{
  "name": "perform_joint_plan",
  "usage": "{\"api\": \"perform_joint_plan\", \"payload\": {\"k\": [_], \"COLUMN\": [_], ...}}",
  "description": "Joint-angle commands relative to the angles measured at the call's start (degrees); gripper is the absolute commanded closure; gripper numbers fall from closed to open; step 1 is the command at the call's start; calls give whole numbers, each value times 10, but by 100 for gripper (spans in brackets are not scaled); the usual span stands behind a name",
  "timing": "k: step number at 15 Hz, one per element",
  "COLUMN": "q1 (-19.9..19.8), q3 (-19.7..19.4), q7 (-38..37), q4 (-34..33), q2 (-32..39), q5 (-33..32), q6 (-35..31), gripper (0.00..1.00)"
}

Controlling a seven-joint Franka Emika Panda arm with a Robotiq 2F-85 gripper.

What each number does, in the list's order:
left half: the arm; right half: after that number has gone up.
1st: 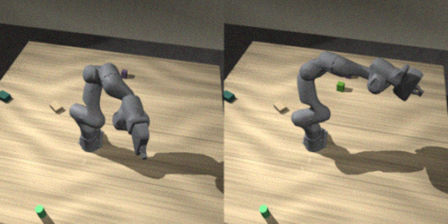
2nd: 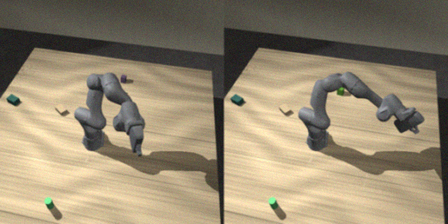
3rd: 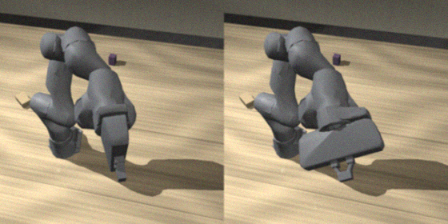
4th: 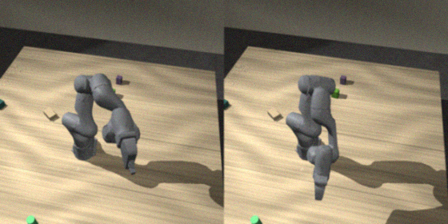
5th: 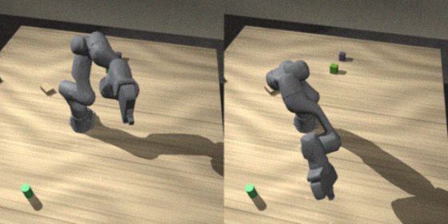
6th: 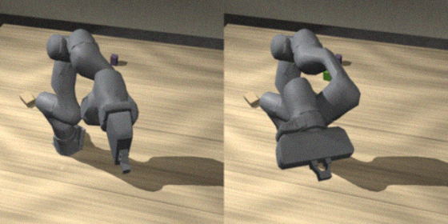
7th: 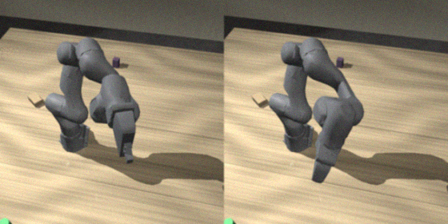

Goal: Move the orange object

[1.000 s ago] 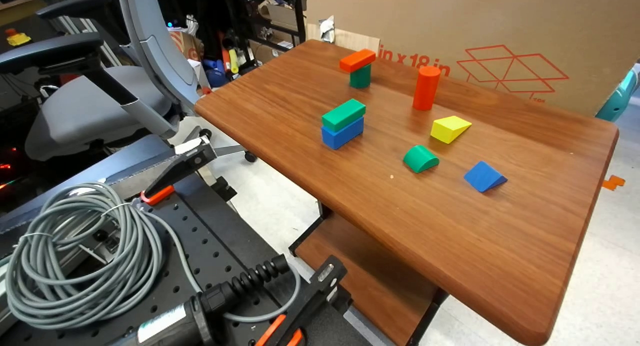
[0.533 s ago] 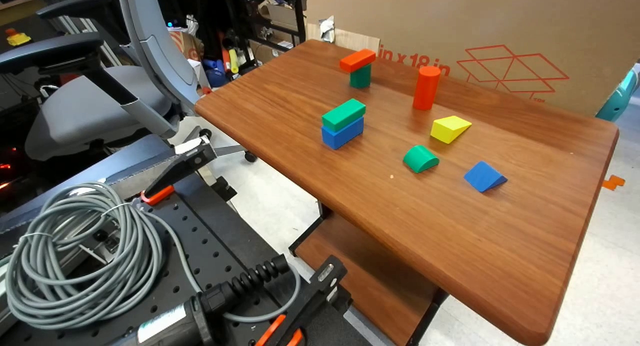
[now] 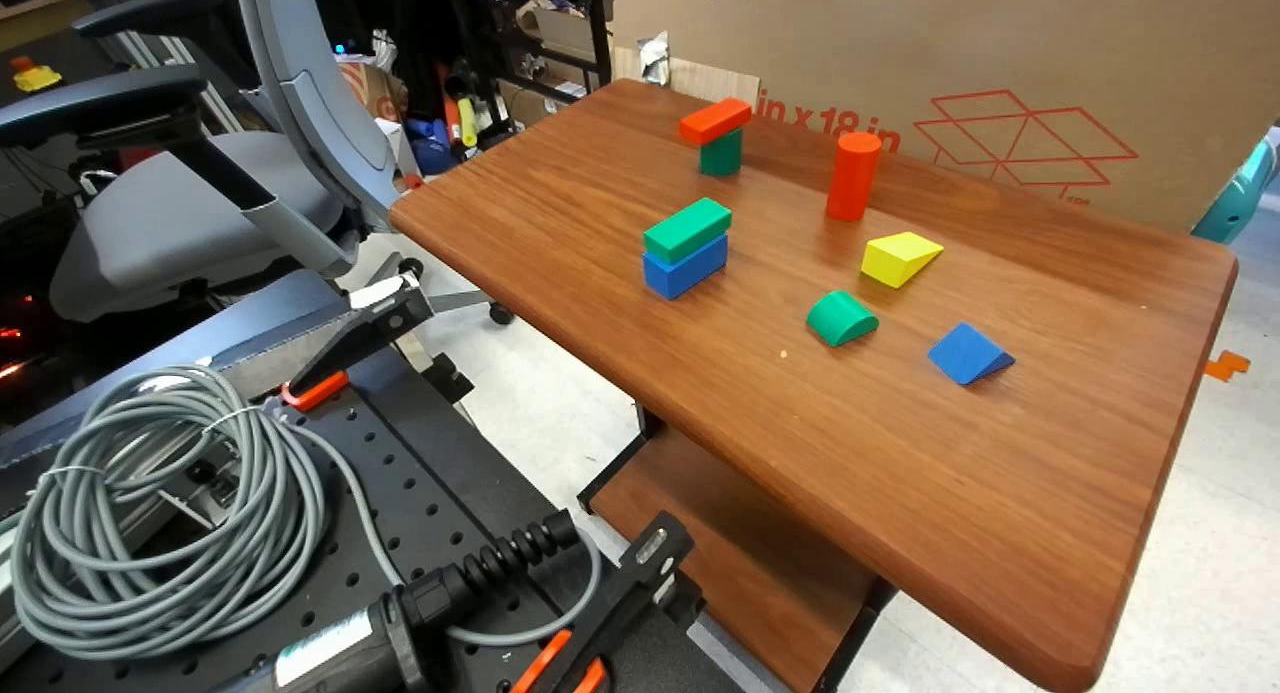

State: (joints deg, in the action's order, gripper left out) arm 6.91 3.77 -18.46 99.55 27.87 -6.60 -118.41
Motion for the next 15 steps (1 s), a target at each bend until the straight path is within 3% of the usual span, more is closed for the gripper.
{"api": "perform_joint_plan", "payload": {"k": [1,15], "q1": [24,44], "q3": [-20,-56], "q7": [-10,-13], "q4": [-54,-125], "q2": [42,149], "q5": [-13,-27], "q6": [2,2], "gripper": [0,0]}}
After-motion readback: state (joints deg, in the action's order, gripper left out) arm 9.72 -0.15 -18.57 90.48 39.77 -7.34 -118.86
